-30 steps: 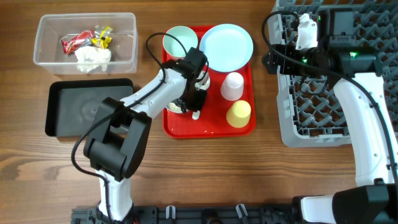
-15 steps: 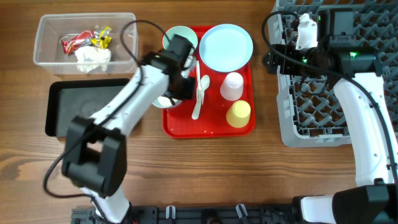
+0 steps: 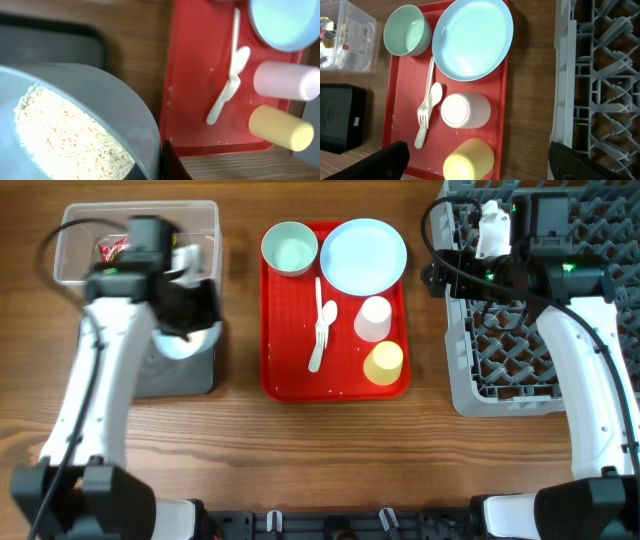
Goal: Sort waste into correct bins and load items into the dishwasher rack
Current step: 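Grasp the rice-filled teal bowl with the left gripper, tip rice onto black tray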
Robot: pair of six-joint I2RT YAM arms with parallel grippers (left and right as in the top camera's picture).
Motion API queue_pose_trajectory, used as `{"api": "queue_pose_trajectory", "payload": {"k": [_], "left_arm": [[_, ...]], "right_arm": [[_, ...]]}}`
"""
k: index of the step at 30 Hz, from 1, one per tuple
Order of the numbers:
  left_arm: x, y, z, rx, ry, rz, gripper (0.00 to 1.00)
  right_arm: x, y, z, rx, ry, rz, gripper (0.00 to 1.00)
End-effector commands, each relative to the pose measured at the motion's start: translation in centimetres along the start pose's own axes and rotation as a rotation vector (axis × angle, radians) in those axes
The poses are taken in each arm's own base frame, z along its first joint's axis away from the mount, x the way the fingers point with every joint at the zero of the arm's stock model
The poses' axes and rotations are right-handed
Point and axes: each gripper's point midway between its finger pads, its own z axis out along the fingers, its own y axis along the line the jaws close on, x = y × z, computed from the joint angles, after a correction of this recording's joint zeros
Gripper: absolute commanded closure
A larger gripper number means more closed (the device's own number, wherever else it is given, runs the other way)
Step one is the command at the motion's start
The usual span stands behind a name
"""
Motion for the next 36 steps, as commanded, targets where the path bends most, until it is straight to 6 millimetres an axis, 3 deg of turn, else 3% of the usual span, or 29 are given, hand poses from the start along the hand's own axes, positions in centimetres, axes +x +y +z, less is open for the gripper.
{"api": "queue_pose_trajectory", "payload": {"k": [1, 8, 14, 29, 36], "left_arm": [[-0.5, 1.8, -2.2, 0.162, -0.008, -0.035, 0.96], [-0.7, 5.0, -4.4, 0.443, -0.094, -0.063, 0.96], [-0.1, 6.0, -4.5, 0.627, -0.161, -0.054, 0.96], [0.4, 8.4, 1.0, 0.718, -0.254, -0.059, 0.96], [-0.6, 8.7, 2.6, 0.832, -0.27, -0.083, 0.96]], "right_arm": [[-0.5, 0.1, 0.0, 0.003, -0.007, 0.003, 0.06], [-0.5, 0.1, 0.0, 0.003, -0.007, 0.003, 0.07], [-0.4, 0.1, 0.0, 0.003, -0.005, 0.006, 0.07], [-0.2, 0.1, 0.0, 0.005, 0.003, 0.026, 0.06], [-0.1, 0.1, 0.0, 0.006, 0.007, 0.027, 0.06]]}}
